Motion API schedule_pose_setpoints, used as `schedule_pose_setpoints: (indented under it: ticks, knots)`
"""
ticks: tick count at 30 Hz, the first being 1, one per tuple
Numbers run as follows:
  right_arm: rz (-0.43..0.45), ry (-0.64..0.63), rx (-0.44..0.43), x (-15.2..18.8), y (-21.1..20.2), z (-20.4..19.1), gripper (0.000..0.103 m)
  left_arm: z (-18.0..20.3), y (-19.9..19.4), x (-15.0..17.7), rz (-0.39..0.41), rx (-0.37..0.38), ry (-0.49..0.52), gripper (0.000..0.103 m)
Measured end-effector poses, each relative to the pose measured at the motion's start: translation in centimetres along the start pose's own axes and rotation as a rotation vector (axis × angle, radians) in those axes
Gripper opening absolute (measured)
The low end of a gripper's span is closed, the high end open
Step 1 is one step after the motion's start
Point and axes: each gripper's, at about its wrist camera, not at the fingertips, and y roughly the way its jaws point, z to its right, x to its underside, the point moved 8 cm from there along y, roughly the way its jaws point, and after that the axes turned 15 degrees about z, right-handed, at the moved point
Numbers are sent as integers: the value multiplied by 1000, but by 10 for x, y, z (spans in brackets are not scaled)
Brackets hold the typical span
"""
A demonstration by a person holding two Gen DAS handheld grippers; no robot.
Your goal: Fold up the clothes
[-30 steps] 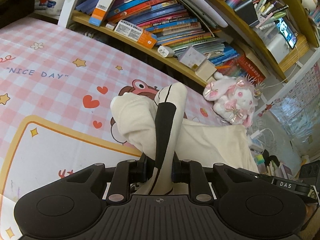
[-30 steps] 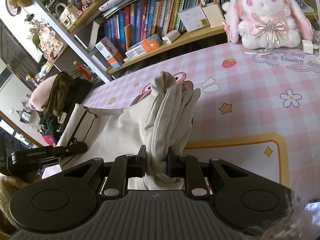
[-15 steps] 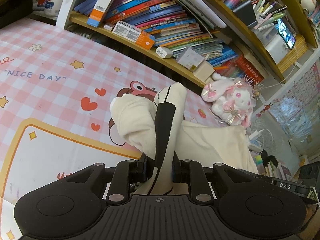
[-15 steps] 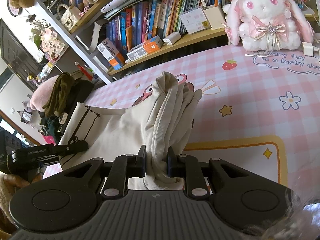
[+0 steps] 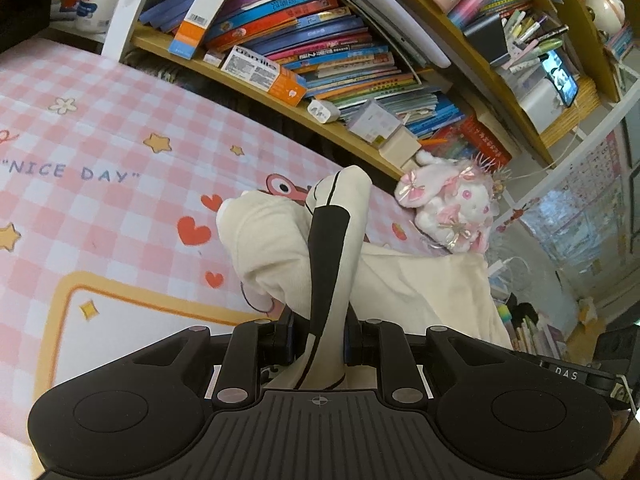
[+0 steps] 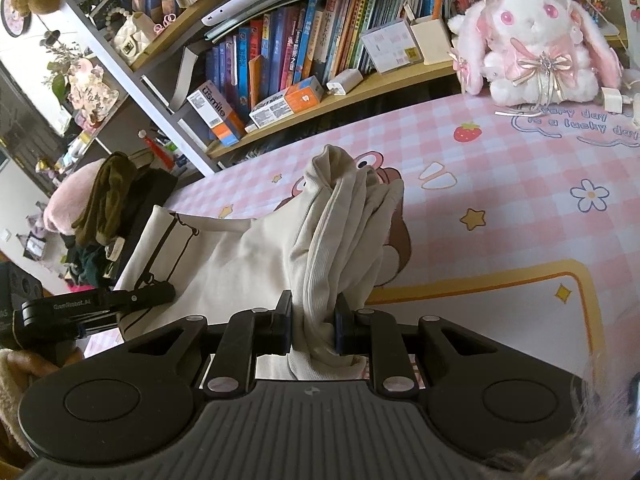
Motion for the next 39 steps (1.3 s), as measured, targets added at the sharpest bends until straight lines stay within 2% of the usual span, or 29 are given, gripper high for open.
schedule_pose_setpoints:
  ticks: [11, 18, 28, 39]
  knots:
    - [31, -4, 54, 8, 18, -46, 17, -37, -7, -31, -12, 60, -2, 19]
    - [51, -27, 71, 0, 39, -75, 17, -55, 2, -61, 4, 69, 6, 19]
    - [78, -27, 55, -43, 95, -80, 17, -72, 45, -111, 56, 75, -8, 19]
    - [103, -41, 14, -99, 169, -54, 17, -79, 112, -153, 100, 50, -33, 19]
